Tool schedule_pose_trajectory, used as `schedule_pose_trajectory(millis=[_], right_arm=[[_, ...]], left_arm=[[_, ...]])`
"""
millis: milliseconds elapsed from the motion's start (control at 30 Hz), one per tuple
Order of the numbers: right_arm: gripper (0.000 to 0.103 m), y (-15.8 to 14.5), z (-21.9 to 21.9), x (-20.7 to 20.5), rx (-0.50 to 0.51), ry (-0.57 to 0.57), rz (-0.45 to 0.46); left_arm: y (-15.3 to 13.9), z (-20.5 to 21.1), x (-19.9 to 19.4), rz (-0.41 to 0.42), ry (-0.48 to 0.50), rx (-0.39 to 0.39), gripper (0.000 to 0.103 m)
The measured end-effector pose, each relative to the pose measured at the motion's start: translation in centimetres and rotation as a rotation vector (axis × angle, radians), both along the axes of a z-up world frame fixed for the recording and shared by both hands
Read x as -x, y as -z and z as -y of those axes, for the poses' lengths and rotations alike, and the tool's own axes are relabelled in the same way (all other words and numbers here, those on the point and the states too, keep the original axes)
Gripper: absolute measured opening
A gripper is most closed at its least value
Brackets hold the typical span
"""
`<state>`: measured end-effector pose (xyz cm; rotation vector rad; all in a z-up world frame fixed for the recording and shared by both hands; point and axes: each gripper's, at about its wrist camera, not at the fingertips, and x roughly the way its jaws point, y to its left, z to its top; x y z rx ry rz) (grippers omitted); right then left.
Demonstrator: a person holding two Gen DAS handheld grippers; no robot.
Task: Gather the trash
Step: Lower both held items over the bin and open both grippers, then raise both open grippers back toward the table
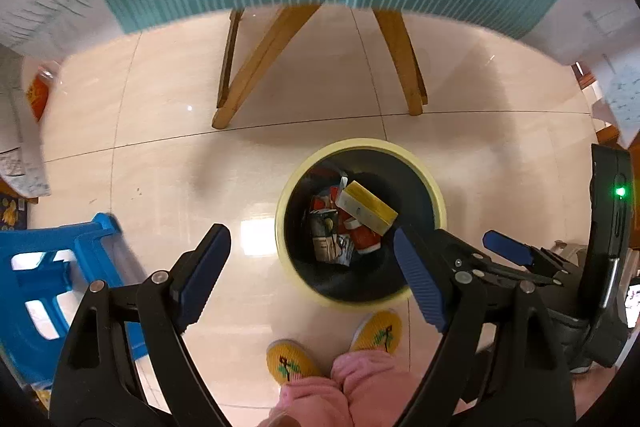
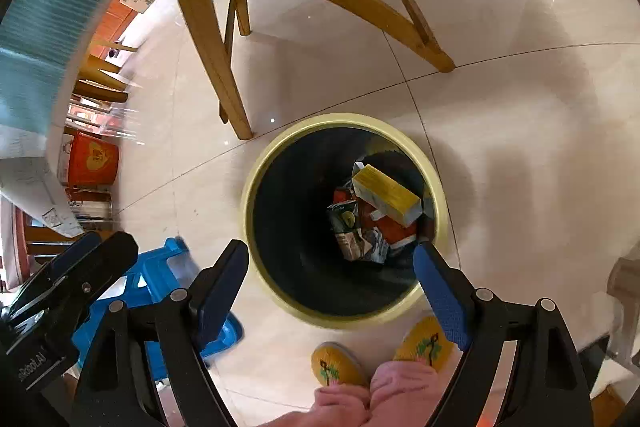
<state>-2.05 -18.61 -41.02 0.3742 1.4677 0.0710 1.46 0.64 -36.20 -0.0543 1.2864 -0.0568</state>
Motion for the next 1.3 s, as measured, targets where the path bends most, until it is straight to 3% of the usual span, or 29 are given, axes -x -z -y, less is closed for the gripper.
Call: schedule_pose_trajectory(millis=[200,433,700,900,1100,1300], right_arm=[[0.086,-7.0,-0.3,0.9,0.008,-0.028,0.006],[0.086,-18.2,-1.8,1.8,0.008,-0.088,0.039],[0.086,-32.1,-3.8,2.7,0.013,-0.125,0.161],[0.086,-41.4,-4.8,3.7,0.027,-0.124,0.296],[0.086,-48.1,-5.3,4.4,0.065,-0.102,0.425],[0.086,-53.0,-5.8,4.0,0.128,-0.073,0.513]], left_arm=[[-6.8,-0.8,2.0,-0.002,0.002,0.002,0.082],[-17.4,-2.1,3.7,0.036,0.02,0.005,0.082],[-30.4,-3.0,5.9,0.171,0.079,0.002,0.082],[-39.2,-3.9,7.4,0.317,0.118,-0.009,0.082],[-45.2,-5.6,7.9,0.444,0.126,-0.007,0.082],[-49.0,-7.1,7.7,0.515,0.128,0.013,0.082]])
